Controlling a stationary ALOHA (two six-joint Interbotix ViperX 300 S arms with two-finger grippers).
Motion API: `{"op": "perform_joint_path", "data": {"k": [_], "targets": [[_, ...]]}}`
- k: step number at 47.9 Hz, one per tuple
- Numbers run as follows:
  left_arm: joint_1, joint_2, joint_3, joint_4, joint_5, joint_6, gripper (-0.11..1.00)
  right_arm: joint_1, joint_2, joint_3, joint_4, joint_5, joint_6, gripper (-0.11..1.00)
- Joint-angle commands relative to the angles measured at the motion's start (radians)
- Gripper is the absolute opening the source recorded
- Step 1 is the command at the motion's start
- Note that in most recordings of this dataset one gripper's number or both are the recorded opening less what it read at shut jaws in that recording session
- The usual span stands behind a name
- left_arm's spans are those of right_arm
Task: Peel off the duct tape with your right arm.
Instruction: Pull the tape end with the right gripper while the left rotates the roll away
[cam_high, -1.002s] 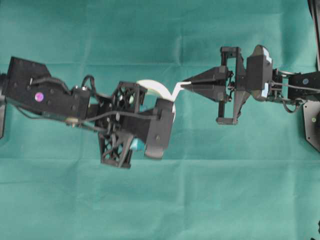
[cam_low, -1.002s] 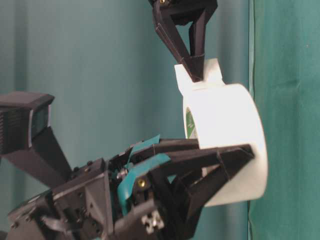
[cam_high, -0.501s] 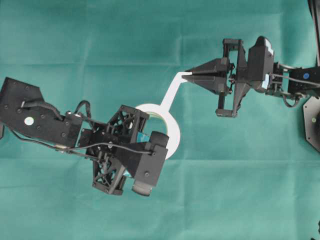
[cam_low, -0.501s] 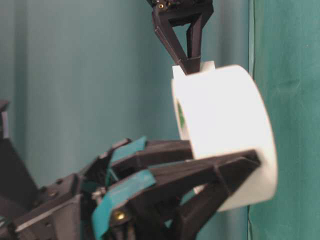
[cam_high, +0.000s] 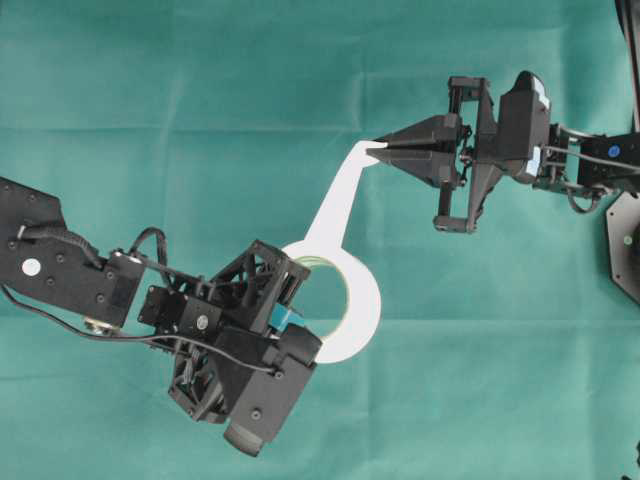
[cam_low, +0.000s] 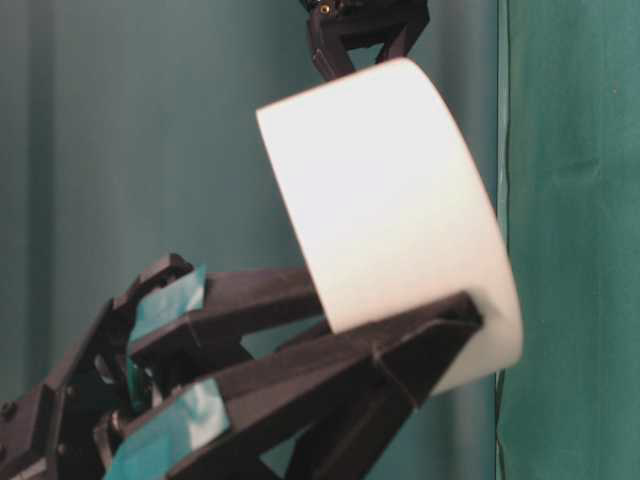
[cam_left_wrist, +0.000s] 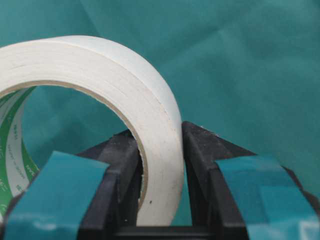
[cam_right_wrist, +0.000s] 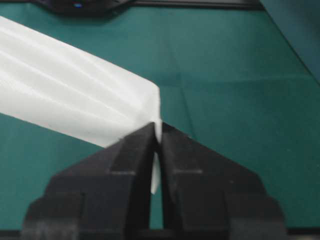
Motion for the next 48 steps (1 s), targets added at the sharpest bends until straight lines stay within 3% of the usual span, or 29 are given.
{"op": "perform_joint_path", "data": {"k": [1, 21, 48], "targets": [[-0.051, -0.055, -0.029, -0.009, -0.029, 0.014, 0.20, -0.029, -0.006, -0.002, 0.006, -0.002, 0.000, -0.09], [-0.044, -0.087, -0.020, -0.009, -0.135, 0.112, 0.20, -0.040, 0.038, -0.008, 0.008, -0.002, 0.000, -0.09], [-0.035, -0.176, 0.081, -0.009, -0.439, 0.186, 0.20, -0.044, 0.101, -0.025, 0.008, -0.002, 0.002, -0.09]]}}
